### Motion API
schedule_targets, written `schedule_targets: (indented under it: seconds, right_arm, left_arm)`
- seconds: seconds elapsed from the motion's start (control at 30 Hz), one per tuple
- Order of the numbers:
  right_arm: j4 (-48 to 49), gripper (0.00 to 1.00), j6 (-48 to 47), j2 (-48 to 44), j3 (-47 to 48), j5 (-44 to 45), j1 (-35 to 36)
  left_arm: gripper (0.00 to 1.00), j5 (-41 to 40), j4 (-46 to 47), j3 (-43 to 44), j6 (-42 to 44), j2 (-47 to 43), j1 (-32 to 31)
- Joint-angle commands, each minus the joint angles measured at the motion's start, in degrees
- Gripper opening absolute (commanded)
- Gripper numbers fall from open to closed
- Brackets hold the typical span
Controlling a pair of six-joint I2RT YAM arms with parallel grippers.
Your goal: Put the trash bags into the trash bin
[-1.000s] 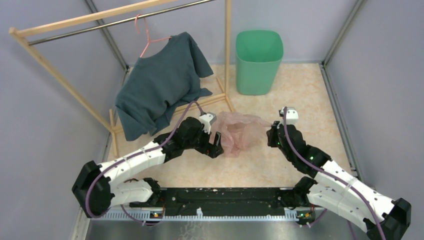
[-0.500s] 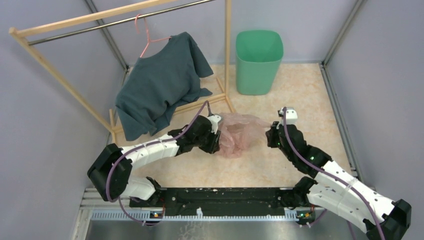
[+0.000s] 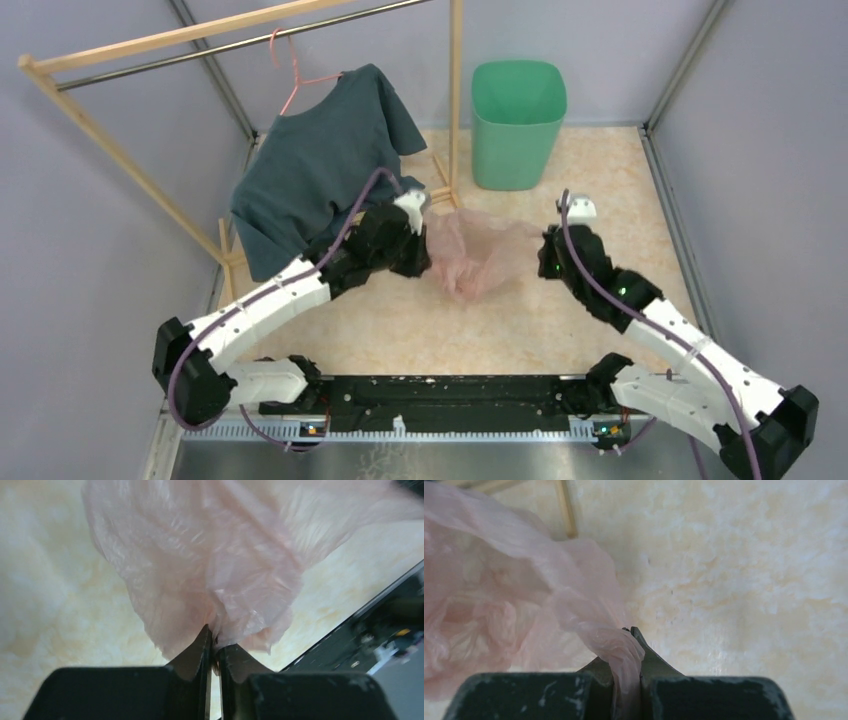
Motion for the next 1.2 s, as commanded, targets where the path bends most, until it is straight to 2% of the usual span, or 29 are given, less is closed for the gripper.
schedule_targets:
  seconds: [0.0, 0.07, 0.1, 0.17, 0.2, 0.27, 0.33, 0.37, 0.4, 0.47, 0.53, 0.57, 0.6, 0.67, 0.73, 0.8, 0.87, 0.93, 0.97, 1.03, 1.1, 1.13, 1.17]
  right_arm:
    - [-4.62, 0.00, -8.72, 7.31, 27.50, -0.31, -3.82]
    - [-9.61, 0.00, -13.38, 9.53, 43.23, -3.74, -3.80]
    - [-10.57, 0.00, -14.25, 9.60, 49.70, -7.87, -3.80]
    - [-7.95, 0.00, -14.39, 7.51, 54.73, -17.46, -3.82]
    - [-4.60, 0.00, -13.51, 5.27, 53.04, -21.98, -3.82]
    - [4.36, 0.00, -11.26, -0.15, 42.56, -28.94, -3.87]
    - [10.43, 0.00, -8.14, -6.72, 25.24, -26.93, -3.85]
    - [10.52, 0.00, -4.44, -8.55, 16.07, -23.64, -3.81]
    - [9.36, 0.00, -0.22, -9.65, 8.54, -21.93, -3.80]
    - [9.89, 0.00, 5.56, -11.87, -4.66, -25.36, -3.84]
    - [11.29, 0.00, 9.03, -15.44, -11.99, -26.35, -3.81]
    - [10.65, 0.00, 9.00, -16.73, -12.30, -24.68, -3.87]
    - [9.81, 0.00, 7.54, -16.98, -10.32, -22.57, -3.81]
    - [7.79, 0.00, 1.80, -13.50, 0.16, -19.71, -3.80]
    - [3.16, 0.00, -5.20, -5.90, 15.67, -18.54, -3.81]
    - [-3.86, 0.00, -10.70, 1.17, 34.24, -19.79, -3.80]
    - [-7.34, 0.00, -13.04, 4.25, 49.42, -24.01, -3.81]
    - [-4.68, 0.00, -12.80, 2.85, 55.67, -28.65, -3.81]
    - [-0.68, 0.00, -12.41, 0.84, 55.18, -30.59, -3.80]
    - [4.82, 0.00, -11.90, -4.25, 48.52, -32.34, -3.81]
    - [8.12, 0.00, -10.33, -9.87, 35.76, -30.05, -3.83]
    - [8.15, 0.00, -7.94, -12.28, 27.96, -27.47, -3.85]
    - [7.39, 0.00, -5.61, -14.47, 20.68, -25.91, -3.83]
  left_arm:
    - [0.13, -2.03, -12.14, 32.95, 4.76, 2.88, 0.41]
    - [0.10, 3.72, -16.47, 50.55, 5.82, 5.25, 0.34]
    - [0.11, 8.39, -15.41, 56.10, 5.60, 5.22, 0.34]
    - [0.15, 15.68, -7.62, 57.20, 4.42, 0.63, 0.33]
    - [0.15, 15.34, -3.72, 53.13, 3.48, -2.49, 0.25]
    - [0.10, 6.62, 1.85, 36.74, 1.81, -10.30, 0.28]
    - [0.00, -5.47, 2.09, 19.77, -1.83, -16.33, 0.34]
    - [0.00, -9.71, 0.69, 12.66, -4.30, -18.07, 0.38]
    - [0.00, -9.88, -0.52, 5.90, -6.62, -19.36, 0.41]
    - [0.00, -6.86, -1.08, -5.43, -11.70, -21.42, 0.41]
    - [0.00, -3.67, 0.96, -13.85, -16.03, -23.61, 0.43]
    - [0.00, -2.73, 1.94, -15.63, -17.01, -24.55, 0.43]
    - [0.00, -2.02, 2.82, -15.34, -16.40, -25.08, 0.39]
    - [0.00, -2.09, 2.71, -7.91, -12.12, -24.43, 0.40]
    - [0.00, -1.81, 0.40, 6.35, -6.51, -20.86, 0.43]
    - [0.00, 3.89, -2.42, 23.87, -1.65, -16.07, 0.46]
    - [0.00, 10.51, -2.27, 38.81, 0.47, -12.90, 0.40]
    - [0.00, 14.28, 1.81, 45.66, 0.22, -13.50, 0.41]
    - [0.00, 13.82, 4.12, 45.11, -0.13, -15.23, 0.42]
    - [0.00, 9.04, 8.60, 37.52, -0.25, -20.84, 0.42]
    - [0.00, 0.31, 9.38, 22.50, -2.31, -25.78, 0.46]
    - [0.00, -6.98, 7.93, 15.81, -4.85, -27.14, 0.39]
    - [0.00, -9.58, 4.98, 9.19, -7.49, -27.78, 0.39]
